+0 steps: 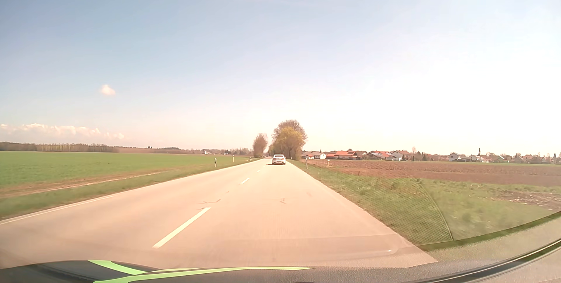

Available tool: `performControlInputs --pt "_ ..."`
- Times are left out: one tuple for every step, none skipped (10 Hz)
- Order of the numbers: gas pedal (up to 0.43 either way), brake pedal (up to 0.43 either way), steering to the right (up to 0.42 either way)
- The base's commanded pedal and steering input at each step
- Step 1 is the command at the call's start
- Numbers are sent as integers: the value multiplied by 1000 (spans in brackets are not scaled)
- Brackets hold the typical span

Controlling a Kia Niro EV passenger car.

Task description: Follow the waypoints while adhering to traffic rules and regulations

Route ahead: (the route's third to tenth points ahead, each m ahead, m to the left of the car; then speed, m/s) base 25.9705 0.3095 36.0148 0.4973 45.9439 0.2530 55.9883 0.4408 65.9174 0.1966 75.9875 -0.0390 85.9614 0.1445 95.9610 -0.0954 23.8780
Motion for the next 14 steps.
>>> performControlInputs --pt "240 0 0" --pt "240 0 0" --pt "240 0 0" --pt "240 0 0" --pt "240 0 0" --pt "240 0 0" --pt "240 0 0" --pt "240 0 0" --pt "240 0 0" --pt "240 0 0" --pt "240 0 0" --pt "240 0 0" --pt "240 0 1" --pt "240 0 2"
